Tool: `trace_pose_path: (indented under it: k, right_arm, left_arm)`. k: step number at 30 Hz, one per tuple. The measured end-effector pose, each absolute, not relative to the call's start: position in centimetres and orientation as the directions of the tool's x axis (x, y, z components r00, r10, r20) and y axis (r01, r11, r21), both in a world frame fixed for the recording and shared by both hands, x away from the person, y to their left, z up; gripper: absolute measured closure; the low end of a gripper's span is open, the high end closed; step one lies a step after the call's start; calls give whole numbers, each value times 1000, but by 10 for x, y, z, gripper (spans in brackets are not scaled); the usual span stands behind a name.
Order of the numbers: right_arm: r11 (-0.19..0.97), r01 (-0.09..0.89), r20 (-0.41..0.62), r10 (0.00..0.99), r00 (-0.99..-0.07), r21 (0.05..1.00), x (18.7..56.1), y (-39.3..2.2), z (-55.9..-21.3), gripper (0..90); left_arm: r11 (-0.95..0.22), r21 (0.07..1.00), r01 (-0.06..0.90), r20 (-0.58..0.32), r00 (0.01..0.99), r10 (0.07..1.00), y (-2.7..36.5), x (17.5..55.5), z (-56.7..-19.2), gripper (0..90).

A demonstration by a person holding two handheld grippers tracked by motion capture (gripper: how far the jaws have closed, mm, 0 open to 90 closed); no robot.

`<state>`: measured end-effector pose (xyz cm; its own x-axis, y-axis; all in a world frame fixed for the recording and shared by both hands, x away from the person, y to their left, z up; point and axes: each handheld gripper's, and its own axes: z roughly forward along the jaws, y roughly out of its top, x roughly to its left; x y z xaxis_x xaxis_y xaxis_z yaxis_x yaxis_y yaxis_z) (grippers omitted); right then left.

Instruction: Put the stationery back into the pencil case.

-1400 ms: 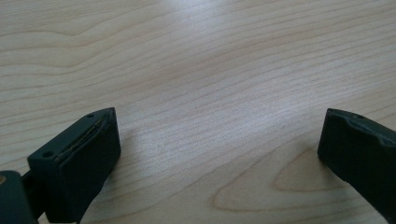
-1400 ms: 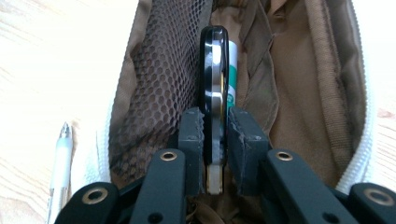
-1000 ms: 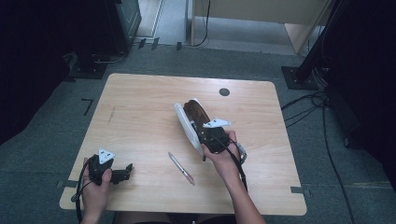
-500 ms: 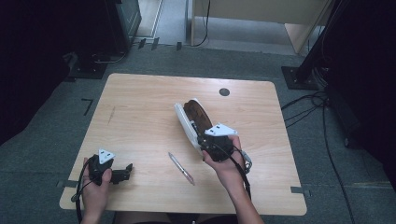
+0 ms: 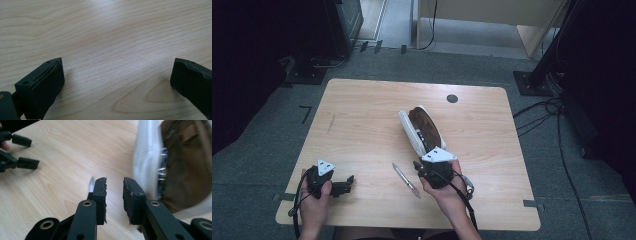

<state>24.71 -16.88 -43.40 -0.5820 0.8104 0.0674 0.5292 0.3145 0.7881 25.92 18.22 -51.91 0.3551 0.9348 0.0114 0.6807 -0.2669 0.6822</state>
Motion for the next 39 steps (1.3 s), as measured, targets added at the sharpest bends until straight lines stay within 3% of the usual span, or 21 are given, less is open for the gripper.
trace_pose_path:
  k: [24,39]
  right_arm:
    - [417,595,61,783,-620,687,277,-101,-495,750]
    - [423,617,39,804,-593,664,288,-86,-506,775]
  left_arm:
    - [-271,682,679,12,361,933,182,259,-519,0]
    - [-272,682,678,11,363,932,182,259,-519,0]
